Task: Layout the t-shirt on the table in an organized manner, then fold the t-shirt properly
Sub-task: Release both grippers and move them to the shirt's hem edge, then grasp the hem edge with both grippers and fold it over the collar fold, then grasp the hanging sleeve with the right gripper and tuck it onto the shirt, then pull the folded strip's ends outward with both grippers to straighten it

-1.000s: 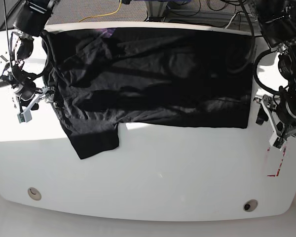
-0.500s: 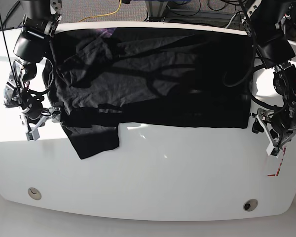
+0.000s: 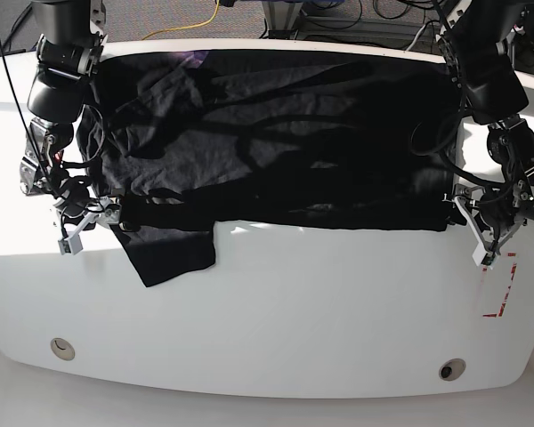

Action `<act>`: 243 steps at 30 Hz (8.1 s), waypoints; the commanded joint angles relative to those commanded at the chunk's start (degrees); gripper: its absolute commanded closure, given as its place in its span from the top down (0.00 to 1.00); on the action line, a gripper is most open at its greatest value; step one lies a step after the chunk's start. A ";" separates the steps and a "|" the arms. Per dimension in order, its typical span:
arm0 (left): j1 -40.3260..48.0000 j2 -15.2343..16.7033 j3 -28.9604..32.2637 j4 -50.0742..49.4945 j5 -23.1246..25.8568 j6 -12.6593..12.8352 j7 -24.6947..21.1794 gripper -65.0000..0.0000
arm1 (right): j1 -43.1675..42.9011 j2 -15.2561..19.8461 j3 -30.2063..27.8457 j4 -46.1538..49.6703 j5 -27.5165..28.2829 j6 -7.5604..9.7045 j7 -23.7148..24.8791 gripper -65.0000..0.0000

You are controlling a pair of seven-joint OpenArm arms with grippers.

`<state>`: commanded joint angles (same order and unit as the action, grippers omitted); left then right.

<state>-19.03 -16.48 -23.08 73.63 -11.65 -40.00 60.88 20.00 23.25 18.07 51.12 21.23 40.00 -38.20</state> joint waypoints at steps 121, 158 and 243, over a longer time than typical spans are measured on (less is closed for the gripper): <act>19.34 -1.49 1.05 28.48 -14.07 0.00 13.80 0.00 | -30.15 -7.91 18.73 59.87 9.32 0.00 -35.08 0.00; 24.53 -6.33 4.92 33.41 -14.24 0.00 16.26 0.60 | -22.77 -8.70 17.23 53.63 8.79 0.00 -34.64 1.00; 20.92 -5.89 5.10 34.90 -14.15 0.00 16.44 0.60 | -37.80 -5.80 11.16 59.08 50.11 0.00 -41.80 0.02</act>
<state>1.89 -22.37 -17.98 108.53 -25.80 -40.00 77.32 -17.80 17.45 29.23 110.20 71.34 40.00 -80.00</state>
